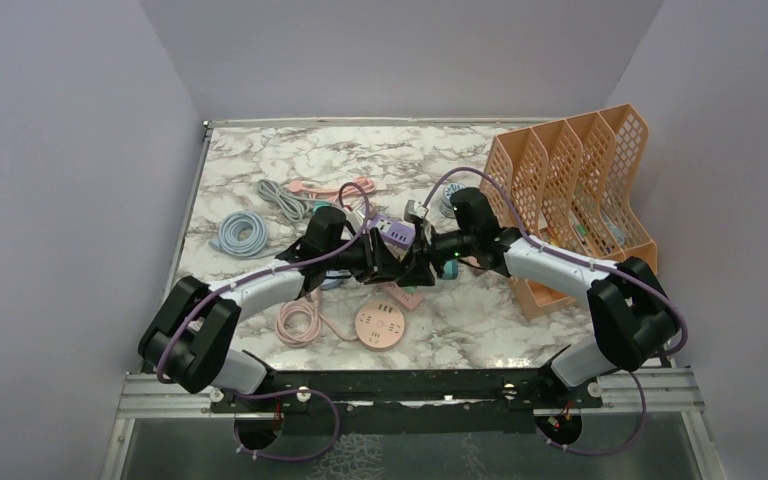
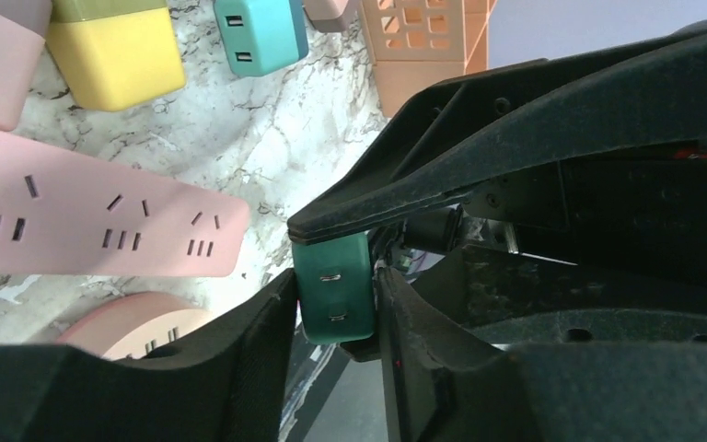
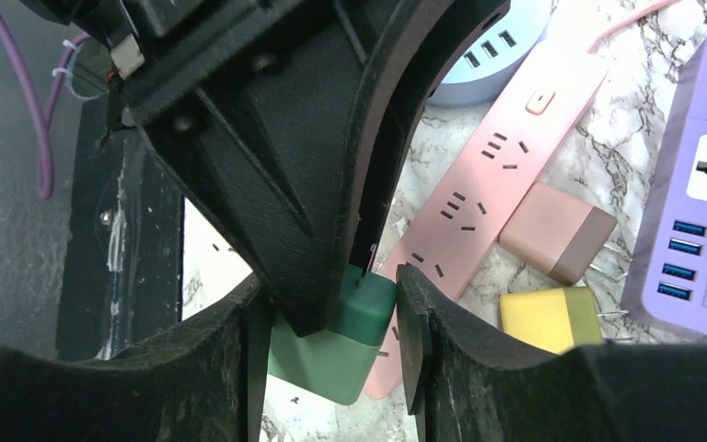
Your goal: Insert the plug
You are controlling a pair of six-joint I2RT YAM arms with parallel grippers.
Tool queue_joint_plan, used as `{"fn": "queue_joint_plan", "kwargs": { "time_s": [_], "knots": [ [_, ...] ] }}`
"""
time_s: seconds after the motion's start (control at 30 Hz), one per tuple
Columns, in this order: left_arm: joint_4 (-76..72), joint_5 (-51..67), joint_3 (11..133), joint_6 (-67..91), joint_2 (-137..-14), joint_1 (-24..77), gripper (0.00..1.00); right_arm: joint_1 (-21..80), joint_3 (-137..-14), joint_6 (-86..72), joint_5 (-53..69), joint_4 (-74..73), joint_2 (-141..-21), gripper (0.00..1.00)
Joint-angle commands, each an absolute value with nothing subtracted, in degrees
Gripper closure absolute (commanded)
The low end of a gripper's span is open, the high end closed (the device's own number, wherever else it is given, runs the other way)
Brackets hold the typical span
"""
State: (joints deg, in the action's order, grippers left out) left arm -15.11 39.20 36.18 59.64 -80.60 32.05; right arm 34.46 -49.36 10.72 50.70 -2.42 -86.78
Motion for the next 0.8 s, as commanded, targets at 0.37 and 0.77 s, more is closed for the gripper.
{"fn": "queue_joint_plan", "kwargs": {
  "time_s": [0.37,0.77],
  "knots": [
    [-20.95,38.11,36.79,59.08,-75.79,32.81,0.84,34.54,-40.35,-17.07,29.35,9.73,-67.58,0.23],
    [-25.0,29.72,38.65,64.82,-64.29,32.57,0.84,34.54,-34.86,-58.15,13.16,11.5,-52.15,0.29]
  ]
}}
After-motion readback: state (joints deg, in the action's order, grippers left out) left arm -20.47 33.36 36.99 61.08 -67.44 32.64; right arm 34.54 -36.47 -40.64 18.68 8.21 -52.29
